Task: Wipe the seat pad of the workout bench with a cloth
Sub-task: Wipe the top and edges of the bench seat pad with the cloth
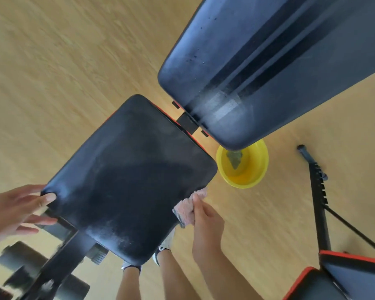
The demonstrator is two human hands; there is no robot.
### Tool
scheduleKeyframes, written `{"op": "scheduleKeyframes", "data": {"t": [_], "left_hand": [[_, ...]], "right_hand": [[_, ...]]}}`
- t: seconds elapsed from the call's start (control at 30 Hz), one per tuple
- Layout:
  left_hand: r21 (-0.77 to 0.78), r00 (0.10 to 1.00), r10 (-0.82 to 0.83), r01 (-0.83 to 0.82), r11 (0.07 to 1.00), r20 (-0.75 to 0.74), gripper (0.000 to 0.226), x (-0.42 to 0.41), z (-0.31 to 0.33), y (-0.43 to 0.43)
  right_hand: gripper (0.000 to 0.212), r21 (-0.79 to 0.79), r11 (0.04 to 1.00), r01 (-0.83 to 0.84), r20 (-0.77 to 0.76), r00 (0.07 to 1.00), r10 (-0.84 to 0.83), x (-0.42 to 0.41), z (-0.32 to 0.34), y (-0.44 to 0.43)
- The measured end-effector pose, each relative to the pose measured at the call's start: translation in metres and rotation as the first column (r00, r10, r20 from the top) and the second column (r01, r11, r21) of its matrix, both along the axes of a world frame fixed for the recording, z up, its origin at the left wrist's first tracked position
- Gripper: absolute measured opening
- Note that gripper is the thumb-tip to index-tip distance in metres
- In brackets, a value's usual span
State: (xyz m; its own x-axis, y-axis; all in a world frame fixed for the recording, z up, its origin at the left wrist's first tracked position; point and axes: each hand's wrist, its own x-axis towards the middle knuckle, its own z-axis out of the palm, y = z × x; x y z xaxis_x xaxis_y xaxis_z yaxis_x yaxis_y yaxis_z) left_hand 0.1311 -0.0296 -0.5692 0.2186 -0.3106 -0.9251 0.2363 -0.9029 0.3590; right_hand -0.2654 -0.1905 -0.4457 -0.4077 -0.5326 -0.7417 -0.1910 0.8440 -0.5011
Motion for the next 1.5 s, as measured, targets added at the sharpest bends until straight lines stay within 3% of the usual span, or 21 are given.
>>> {"op": "scheduleKeyframes", "data": {"t": [0.07,0.17,0.23,0.33,0.4,0.47,0.53,0.6,0.77,0.93,1.0,1.07,1.17,1.23,1.33,1.4,1.47,1.5], "left_hand": [[0.048,1.000,-0.027,0.027,0.998,-0.002,0.032,-0.008,0.048,-0.035],[0.078,0.998,-0.066,0.067,0.995,-0.018,0.045,-0.023,0.085,-0.066],[0.072,0.997,-0.055,0.059,0.996,-0.056,0.053,-0.021,0.085,-0.066],[0.023,0.998,-0.059,0.060,0.998,-0.013,0.041,-0.025,0.085,-0.065],[-0.021,0.999,-0.047,0.047,0.999,0.015,0.021,-0.027,0.083,-0.064],[-0.016,0.999,-0.045,0.045,0.999,0.025,0.017,-0.029,0.084,-0.066],[-0.027,0.998,-0.051,0.051,0.998,0.028,0.022,-0.030,0.085,-0.066],[-0.033,0.999,-0.043,0.044,0.998,0.026,0.022,-0.031,0.089,-0.067],[-0.050,0.999,-0.042,0.042,0.998,0.007,0.028,-0.032,0.094,-0.067],[-0.074,0.999,-0.044,0.044,0.996,0.012,0.029,-0.034,0.094,-0.066],[-0.075,0.999,-0.038,0.039,0.996,0.014,0.023,-0.034,0.095,-0.065],[-0.077,0.999,-0.033,0.035,0.996,0.018,0.019,-0.037,0.096,-0.067],[-0.079,0.999,-0.031,0.032,0.996,0.014,0.014,-0.038,0.100,-0.067],[-0.075,0.999,-0.033,0.033,0.997,0.011,0.016,-0.037,0.101,-0.068],[-0.077,0.998,-0.058,0.059,0.995,0.019,0.024,-0.037,0.104,-0.069],[-0.070,0.998,-0.063,0.064,0.995,0.021,0.027,-0.036,0.105,-0.070],[-0.058,0.998,-0.064,0.065,0.996,0.019,0.028,-0.035,0.106,-0.071],[-0.052,0.998,-0.062,0.062,0.997,0.017,0.028,-0.034,0.106,-0.071]], "right_hand": [[0.037,0.079,0.990,-0.120,0.004,0.993,0.120,0.006,0.006,0.028],[0.037,0.117,0.985,-0.123,-0.077,0.988,0.132,0.005,0.011,0.001],[0.039,0.058,0.998,-0.025,-0.197,0.980,0.036,0.001,0.006,-0.038],[0.017,-0.225,0.954,0.199,-0.116,0.966,-0.230,0.007,0.005,-0.060],[0.017,-0.185,0.979,0.091,-0.159,0.980,-0.121,0.020,0.004,-0.026],[0.030,-0.020,0.990,-0.143,-0.258,0.957,0.133,0.028,0.003,0.027],[0.040,0.115,0.941,-0.318,-0.225,0.914,0.336,0.031,0.012,0.059],[0.048,0.123,0.921,-0.369,-0.163,0.908,0.385,0.025,0.015,0.052],[0.030,-0.125,0.990,-0.060,-0.213,0.977,0.032,0.011,0.007,-0.022],[0.037,0.121,0.989,-0.090,-0.150,0.983,0.108,0.039,0.006,0.084],[0.039,0.123,0.984,-0.128,-0.082,0.987,0.138,0.039,0.012,0.090],[0.040,0.034,0.987,-0.160,-0.140,0.977,0.163,0.025,0.017,0.043],[0.024,-0.201,0.980,-0.007,-0.165,0.986,-0.027,0.004,0.012,-0.048],[0.019,-0.252,0.968,0.006,-0.159,0.986,-0.048,-0.001,0.006,-0.067],[0.029,-0.118,0.988,-0.102,-0.178,0.981,0.080,0.004,0.000,-0.014],[0.038,0.015,0.960,-0.281,-0.204,0.939,0.278,0.018,0.007,0.040],[0.036,0.093,0.854,-0.512,-0.184,0.834,0.520,0.029,0.019,0.082],[0.027,0.025,0.700,-0.714,-0.169,0.687,0.707,0.036,0.028,0.098]]}}
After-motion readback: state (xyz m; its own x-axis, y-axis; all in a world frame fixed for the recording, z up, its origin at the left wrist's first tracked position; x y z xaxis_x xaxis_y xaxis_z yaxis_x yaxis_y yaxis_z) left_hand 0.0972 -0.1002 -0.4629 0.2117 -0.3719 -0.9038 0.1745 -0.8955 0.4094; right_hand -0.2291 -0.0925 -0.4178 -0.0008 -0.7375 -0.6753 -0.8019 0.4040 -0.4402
